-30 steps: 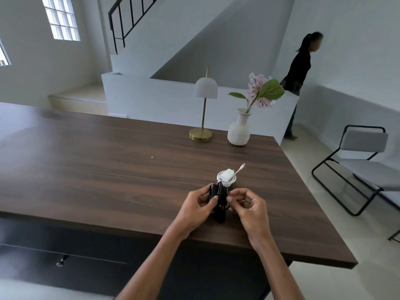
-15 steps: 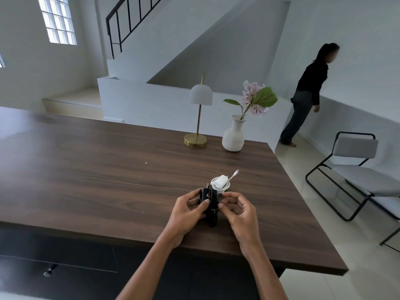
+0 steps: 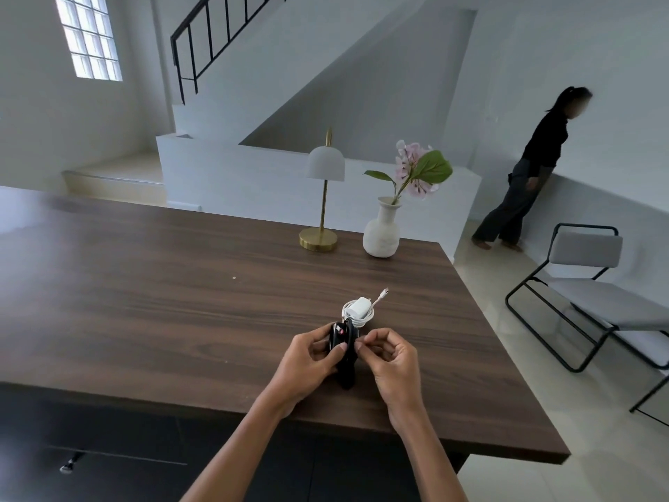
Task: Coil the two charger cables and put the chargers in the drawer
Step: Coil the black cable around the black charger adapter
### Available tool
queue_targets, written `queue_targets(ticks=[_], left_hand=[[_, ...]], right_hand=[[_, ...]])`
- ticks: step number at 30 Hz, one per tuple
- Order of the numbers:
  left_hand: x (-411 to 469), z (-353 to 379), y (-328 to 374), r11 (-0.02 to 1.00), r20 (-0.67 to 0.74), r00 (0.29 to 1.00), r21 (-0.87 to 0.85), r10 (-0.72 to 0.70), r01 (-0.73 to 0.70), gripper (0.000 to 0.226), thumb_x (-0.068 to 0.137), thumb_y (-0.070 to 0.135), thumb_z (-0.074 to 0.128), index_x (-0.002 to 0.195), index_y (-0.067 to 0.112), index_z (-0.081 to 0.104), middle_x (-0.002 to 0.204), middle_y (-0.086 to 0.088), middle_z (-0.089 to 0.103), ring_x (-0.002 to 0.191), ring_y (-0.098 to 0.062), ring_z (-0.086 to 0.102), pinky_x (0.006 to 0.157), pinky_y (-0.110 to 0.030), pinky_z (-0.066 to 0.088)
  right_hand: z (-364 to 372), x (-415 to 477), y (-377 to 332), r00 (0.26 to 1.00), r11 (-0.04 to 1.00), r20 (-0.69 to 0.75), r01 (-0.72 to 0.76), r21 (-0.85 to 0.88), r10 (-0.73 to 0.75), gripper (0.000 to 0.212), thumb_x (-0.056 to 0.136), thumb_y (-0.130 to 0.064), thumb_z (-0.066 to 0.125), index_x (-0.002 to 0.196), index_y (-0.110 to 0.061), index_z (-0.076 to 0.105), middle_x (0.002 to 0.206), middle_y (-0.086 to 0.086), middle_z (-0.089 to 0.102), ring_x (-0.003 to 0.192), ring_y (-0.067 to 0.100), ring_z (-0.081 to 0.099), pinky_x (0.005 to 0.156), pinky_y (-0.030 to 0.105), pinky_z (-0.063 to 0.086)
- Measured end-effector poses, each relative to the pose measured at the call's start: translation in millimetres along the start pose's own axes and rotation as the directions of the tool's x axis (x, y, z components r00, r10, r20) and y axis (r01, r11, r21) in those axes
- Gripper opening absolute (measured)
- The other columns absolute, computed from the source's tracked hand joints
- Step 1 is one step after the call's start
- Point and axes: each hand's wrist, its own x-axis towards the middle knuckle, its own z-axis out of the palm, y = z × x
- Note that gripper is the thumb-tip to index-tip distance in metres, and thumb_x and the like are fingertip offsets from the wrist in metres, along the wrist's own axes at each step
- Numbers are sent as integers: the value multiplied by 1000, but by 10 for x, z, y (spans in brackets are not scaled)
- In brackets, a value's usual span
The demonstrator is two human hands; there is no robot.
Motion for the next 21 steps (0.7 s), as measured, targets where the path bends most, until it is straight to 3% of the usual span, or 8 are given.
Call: queue_targets(ticks=[5,8,16,21], left_hand=[[31,-2,-31,1000,-52,998,-15,-19,18,37,95,8,68,127,25,66,108,-2,79,102,-17,76,89,-40,62],[43,-14,-49,998,-109,994,-62,-28,21,39,94,8,68,131,22,64,109,-4,79,102,-17,76,88,-39,62],[35,-5,-65,1000,-107,994,-25,7,-9,39,94,8,69,122,35,66,104,2,80,102,-15,75,87,-36,62],[24,7,-25,1000,-99,995,12,20,-19,39,94,6,68,110,42,68,99,5,81,98,-15,76,86,-35,62]], right_hand=[[15,-17,-3,1000,1000,-9,9,-4,-9,15,82,6,75,85,-7,70,89,15,76,85,22,74,86,41,59],[21,-32,1,1000,1000,-21,12,-13,-12,17,82,4,76,90,-10,72,90,10,77,89,26,74,86,42,60],[27,-34,10,1000,1000,15,15,-25,-14,16,82,4,76,92,-6,70,89,12,77,87,27,75,84,38,60],[24,-36,-13,999,999,32,5,-36,-4,13,84,4,74,92,-5,70,89,13,77,78,19,70,75,37,57]])
